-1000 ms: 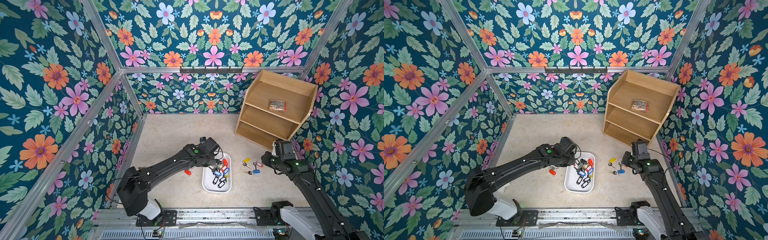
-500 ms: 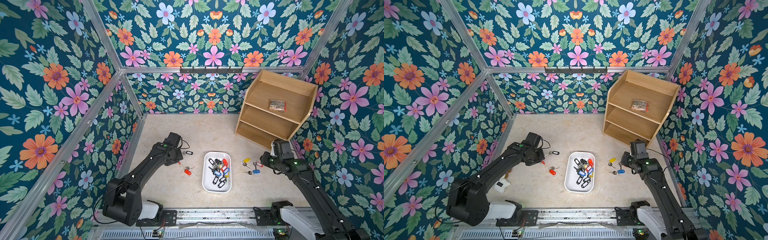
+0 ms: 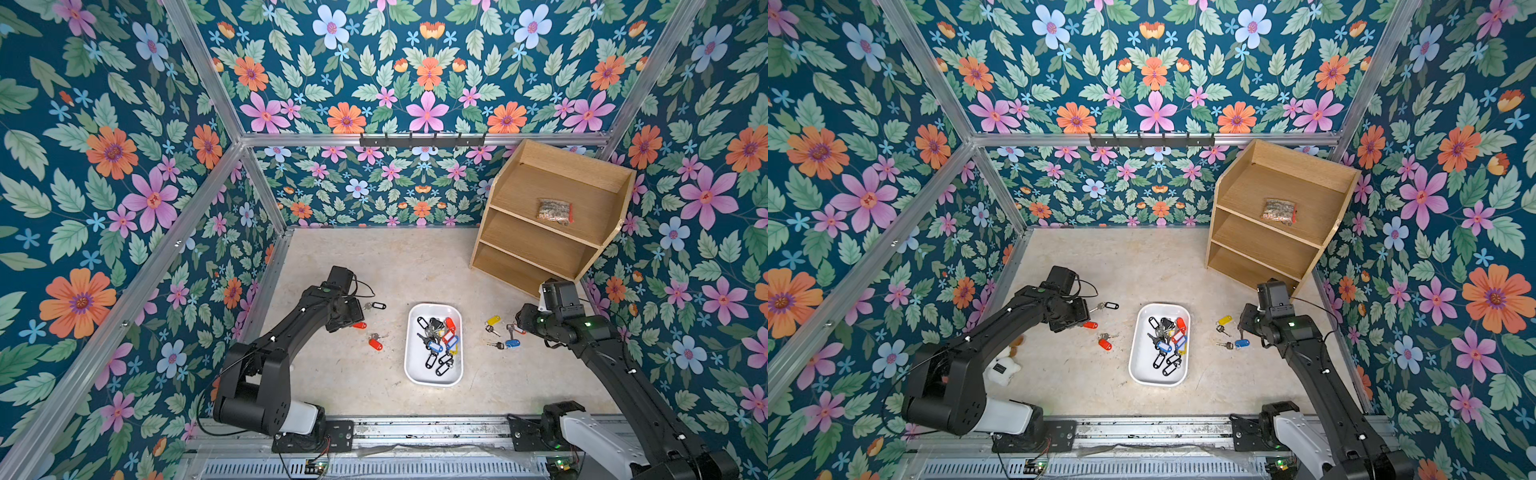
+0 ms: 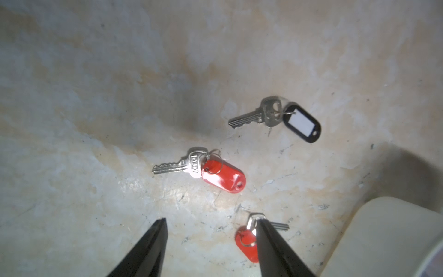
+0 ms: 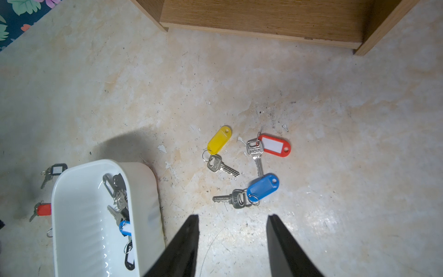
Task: Take the keys out of the storage box
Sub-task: Place the key at the center of the board, then pick up the key from the storage box.
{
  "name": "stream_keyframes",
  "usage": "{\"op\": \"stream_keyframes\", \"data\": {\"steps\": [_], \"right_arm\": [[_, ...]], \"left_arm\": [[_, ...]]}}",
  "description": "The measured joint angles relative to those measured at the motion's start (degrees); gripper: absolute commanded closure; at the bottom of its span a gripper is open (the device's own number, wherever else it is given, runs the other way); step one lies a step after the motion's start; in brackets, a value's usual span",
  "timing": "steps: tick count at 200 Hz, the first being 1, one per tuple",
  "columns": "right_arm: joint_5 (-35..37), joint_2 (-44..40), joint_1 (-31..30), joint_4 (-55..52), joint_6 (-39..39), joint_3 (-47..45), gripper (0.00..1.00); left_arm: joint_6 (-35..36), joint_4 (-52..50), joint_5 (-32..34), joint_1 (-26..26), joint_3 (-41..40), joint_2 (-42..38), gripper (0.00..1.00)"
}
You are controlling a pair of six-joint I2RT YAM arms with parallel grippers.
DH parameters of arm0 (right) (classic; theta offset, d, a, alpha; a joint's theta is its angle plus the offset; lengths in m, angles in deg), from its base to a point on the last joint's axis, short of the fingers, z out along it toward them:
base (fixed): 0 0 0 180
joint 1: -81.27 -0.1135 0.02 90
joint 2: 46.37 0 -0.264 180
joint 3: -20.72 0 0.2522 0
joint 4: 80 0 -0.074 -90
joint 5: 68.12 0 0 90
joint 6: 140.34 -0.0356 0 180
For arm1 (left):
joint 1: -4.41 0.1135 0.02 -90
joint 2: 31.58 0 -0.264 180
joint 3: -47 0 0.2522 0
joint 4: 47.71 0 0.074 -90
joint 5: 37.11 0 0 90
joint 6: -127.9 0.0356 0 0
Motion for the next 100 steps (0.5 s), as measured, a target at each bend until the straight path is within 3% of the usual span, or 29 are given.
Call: {"op": "stream_keyframes", "data": {"steps": [42, 68, 100], "right_arm": [[0.0, 0.4, -0.2, 0.1, 0.0, -0.3, 0.5], [0.0, 0.5, -0.2, 0.4, 0.0, -0.3, 0.5], [0.0, 0.2, -0.3, 0.4, 0.0, -0.3, 0.51]], "left_arm": [[3.4, -0.8, 0.4, -5.4, 3.7, -9.0, 0.4], [5.2, -1.7, 1.1, -15.2, 7.7, -8.7, 0.42], [6.1, -2.1, 1.9, -27.4, 12.8, -1.9, 0.45]]}}
